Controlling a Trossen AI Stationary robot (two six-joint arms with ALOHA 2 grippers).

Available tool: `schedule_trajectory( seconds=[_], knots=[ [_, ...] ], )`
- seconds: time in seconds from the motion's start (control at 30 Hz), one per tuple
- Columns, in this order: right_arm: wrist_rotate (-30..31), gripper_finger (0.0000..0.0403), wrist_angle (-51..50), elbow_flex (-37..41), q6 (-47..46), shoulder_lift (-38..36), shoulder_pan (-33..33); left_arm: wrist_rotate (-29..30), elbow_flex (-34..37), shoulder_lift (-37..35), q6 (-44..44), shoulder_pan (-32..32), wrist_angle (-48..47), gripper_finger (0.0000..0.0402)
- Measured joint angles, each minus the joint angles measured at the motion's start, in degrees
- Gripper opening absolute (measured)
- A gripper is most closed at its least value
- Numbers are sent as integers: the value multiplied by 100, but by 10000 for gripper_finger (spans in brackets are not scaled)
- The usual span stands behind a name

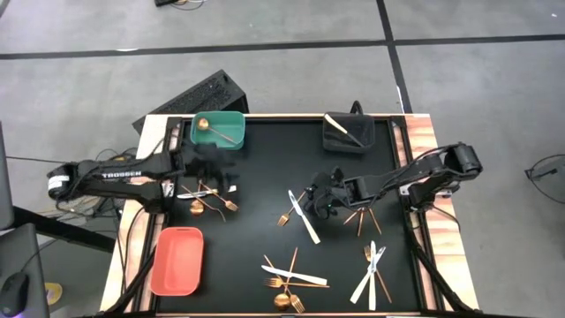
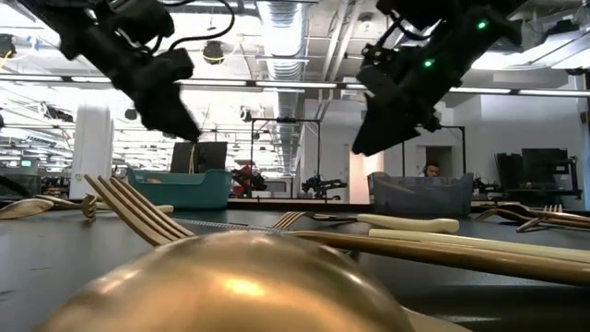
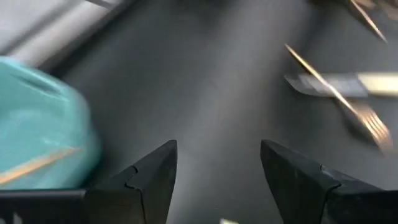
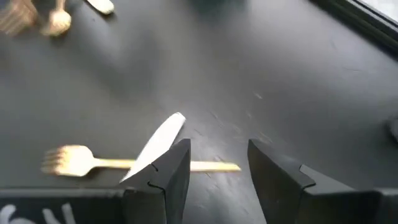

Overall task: Sort silverware by color (type)
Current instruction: Put the gold fork into the orange bin

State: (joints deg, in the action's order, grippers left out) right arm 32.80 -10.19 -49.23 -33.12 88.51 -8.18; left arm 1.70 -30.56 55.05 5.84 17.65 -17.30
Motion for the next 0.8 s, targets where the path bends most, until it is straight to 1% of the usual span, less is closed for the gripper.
schedule_trajectory(
  seconds=[0.1, 0.17, 0.23, 0.33, 0.43, 0.53, 0.7, 0.8],
  knots=[
    [-2, 187, 62, 7, 17, -15, 6, 167, 5, 9, -65, -741, -689, 219],
    [5, 187, 56, 1, 67, -16, 6, 343, 5, 7, 42, -1123, -1064, 219],
    [4, 187, 98, 4, 209, -40, 4, 465, 3, 9, 219, -1401, -1294, 219],
    [-12, 187, 314, 2, 439, -42, 65, 485, -99, 9, 474, -1706, -1676, 219],
    [-136, 187, 533, 0, 561, -37, 177, 527, -181, 18, 581, -1890, -1824, 219],
    [-316, 187, 589, 11, 627, -72, 264, 620, -197, 103, 512, -1957, -1820, 218],
    [-536, 187, 774, 0, 627, -59, 297, 948, -198, 552, 499, -1884, -1813, 207],
    [-593, 187, 787, 0, 623, -57, 281, 950, -198, 929, 495, -1825, -1823, 197]
  ],
)
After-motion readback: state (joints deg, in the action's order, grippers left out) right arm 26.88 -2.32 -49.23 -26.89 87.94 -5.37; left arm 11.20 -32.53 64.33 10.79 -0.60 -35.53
